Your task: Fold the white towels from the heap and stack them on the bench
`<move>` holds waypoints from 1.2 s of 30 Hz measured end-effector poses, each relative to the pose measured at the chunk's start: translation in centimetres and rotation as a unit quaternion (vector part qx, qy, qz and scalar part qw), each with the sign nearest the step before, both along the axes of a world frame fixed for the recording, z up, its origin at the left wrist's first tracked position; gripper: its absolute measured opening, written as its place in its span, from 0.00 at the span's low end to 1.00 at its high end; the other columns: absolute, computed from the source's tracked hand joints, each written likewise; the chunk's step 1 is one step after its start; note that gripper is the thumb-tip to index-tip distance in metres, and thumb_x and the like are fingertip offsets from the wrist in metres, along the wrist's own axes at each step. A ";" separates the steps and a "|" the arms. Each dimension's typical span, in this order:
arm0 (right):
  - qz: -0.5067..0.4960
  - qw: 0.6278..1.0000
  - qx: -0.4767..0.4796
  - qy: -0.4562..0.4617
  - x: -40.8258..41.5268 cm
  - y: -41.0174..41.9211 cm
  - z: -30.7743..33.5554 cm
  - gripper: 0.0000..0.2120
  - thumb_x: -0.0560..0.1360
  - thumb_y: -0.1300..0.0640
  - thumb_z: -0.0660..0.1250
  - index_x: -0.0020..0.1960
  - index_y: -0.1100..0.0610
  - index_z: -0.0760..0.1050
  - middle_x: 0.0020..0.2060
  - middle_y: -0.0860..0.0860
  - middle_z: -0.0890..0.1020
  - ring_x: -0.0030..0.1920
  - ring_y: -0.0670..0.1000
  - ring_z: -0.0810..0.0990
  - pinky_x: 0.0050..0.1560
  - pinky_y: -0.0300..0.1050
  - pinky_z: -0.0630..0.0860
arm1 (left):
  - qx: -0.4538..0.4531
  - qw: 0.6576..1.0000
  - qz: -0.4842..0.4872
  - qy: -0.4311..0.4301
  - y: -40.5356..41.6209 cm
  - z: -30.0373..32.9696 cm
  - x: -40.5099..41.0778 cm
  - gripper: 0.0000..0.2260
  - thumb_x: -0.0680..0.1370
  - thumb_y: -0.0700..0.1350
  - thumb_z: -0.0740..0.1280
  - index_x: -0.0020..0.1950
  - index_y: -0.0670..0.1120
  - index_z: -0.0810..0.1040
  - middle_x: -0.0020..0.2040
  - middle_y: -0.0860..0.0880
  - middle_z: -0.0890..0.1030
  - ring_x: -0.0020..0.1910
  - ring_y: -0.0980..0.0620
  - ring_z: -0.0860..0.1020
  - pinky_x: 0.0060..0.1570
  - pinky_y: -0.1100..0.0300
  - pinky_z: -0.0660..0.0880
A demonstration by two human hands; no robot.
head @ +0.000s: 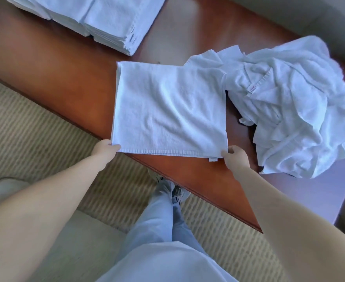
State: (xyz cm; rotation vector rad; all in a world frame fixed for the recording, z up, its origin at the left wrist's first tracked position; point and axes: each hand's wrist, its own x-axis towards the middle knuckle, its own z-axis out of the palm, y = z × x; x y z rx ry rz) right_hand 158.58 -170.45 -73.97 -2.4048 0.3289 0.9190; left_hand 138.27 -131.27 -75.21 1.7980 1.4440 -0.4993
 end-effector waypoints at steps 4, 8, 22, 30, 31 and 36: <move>-0.003 1.000 0.019 0.009 -0.1 0.6 -0.5 0.12 0.76 0.55 0.65 0.58 0.55 0.78 0.60 0.56 0.77 0.45 0.55 0.80 0.37 0.44 0.73 | 0.008 0.999 0.033 -0.019 -0.1 -0.4 0.0 0.09 0.78 0.45 0.70 0.44 0.45 0.71 0.43 0.46 0.71 0.37 0.48 0.68 0.38 0.56 0.65; -0.057 0.996 0.055 0.047 -0.1 1.0 -0.7 0.10 0.75 0.57 0.67 0.55 0.54 0.77 0.53 0.56 0.82 0.46 0.55 0.81 0.43 0.47 0.76 | -0.072 0.988 0.114 -0.070 -0.1 -0.5 0.3 0.07 0.79 0.40 0.70 0.46 0.44 0.72 0.46 0.44 0.73 0.39 0.49 0.73 0.46 0.58 0.75; -0.130 0.986 0.083 0.063 0.6 -0.6 0.2 0.05 0.75 0.60 0.71 0.43 0.55 0.84 0.38 0.53 0.86 0.39 0.51 0.80 0.45 0.46 0.78 | -0.072 0.971 0.196 -0.117 0.4 1.2 0.1 0.05 0.80 0.46 0.71 0.54 0.46 0.79 0.48 0.50 0.79 0.42 0.55 0.80 0.42 0.61 0.77; -0.218 0.948 0.228 0.047 3.7 0.3 8.7 0.18 0.74 0.67 0.68 0.58 0.49 0.76 0.32 0.50 0.77 0.24 0.46 0.71 0.27 0.41 0.68 | -0.110 0.932 0.277 -0.208 1.3 8.7 2.3 0.12 0.79 0.36 0.68 0.62 0.44 0.76 0.51 0.43 0.79 0.40 0.51 0.78 0.45 0.58 0.78; -0.218 0.943 0.247 0.037 4.4 0.7 10.0 0.19 0.74 0.68 0.66 0.57 0.47 0.76 0.30 0.50 0.76 0.23 0.46 0.70 0.27 0.41 0.67 | -0.118 0.923 0.284 -0.231 1.5 10.2 2.8 0.12 0.79 0.35 0.68 0.61 0.47 0.76 0.51 0.44 0.79 0.40 0.51 0.77 0.46 0.58 0.78; -0.202 0.921 0.334 -0.009 7.8 3.1 19.2 0.06 0.73 0.61 0.71 0.50 0.58 0.83 0.25 0.47 0.77 0.23 0.43 0.74 0.40 0.40 0.77 | -0.178 0.876 0.300 -0.334 2.7 18.3 6.1 0.09 0.80 0.38 0.67 0.54 0.47 0.85 0.50 0.48 0.81 0.44 0.54 0.77 0.49 0.60 0.77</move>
